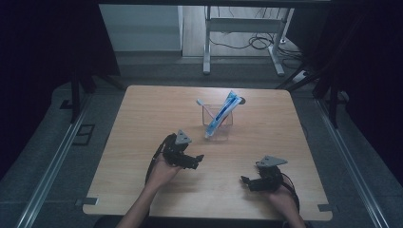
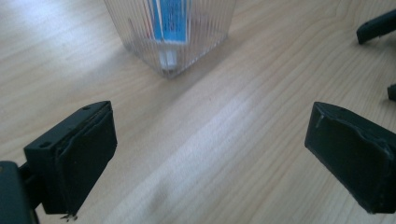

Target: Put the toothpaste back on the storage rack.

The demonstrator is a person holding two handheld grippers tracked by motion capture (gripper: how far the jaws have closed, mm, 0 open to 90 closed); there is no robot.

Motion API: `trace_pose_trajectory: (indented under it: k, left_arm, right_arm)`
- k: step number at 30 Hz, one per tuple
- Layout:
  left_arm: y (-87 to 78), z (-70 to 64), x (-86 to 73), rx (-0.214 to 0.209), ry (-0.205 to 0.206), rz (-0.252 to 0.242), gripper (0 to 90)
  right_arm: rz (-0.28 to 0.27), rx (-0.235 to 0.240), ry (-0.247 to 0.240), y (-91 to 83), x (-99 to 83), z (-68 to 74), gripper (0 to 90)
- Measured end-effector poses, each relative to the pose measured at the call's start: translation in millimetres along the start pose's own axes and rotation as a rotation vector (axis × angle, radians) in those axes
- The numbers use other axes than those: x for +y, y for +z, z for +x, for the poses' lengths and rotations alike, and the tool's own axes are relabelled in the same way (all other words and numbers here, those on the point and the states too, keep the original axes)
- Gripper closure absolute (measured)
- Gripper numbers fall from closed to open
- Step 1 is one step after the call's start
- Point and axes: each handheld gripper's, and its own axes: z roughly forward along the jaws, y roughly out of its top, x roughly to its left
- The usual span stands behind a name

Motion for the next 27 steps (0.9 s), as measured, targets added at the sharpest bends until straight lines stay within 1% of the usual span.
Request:
trace_pose_trajectory:
  k: [12, 18, 20, 27]
  left_arm:
    - [-2.4, -4.8, -31.7, -0.020, -0.044, 0.014, 2.7]
    - [-3.1, -7.1, -46.6, -0.011, -0.050, 0.031, 2.7]
    - [-2.7, -8.0, -51.4, -0.010, -0.058, 0.036, 2.7]
    - [-1.0, -9.5, -66.5, 0.005, -0.062, 0.069, 2.7]
  right_arm:
    - [0.001, 0.000, 0.001, -0.1, 0.0, 0.1, 12.6]
    - [0.000, 0.000, -0.002, 0.0, 0.0, -0.1, 12.6]
    - [0.000, 0.000, -0.001, 0.0, 0.0, 0.0, 12.6]
    - [0.000, 0.000, 0.000, 0.0, 0.0, 0.1, 12.6]
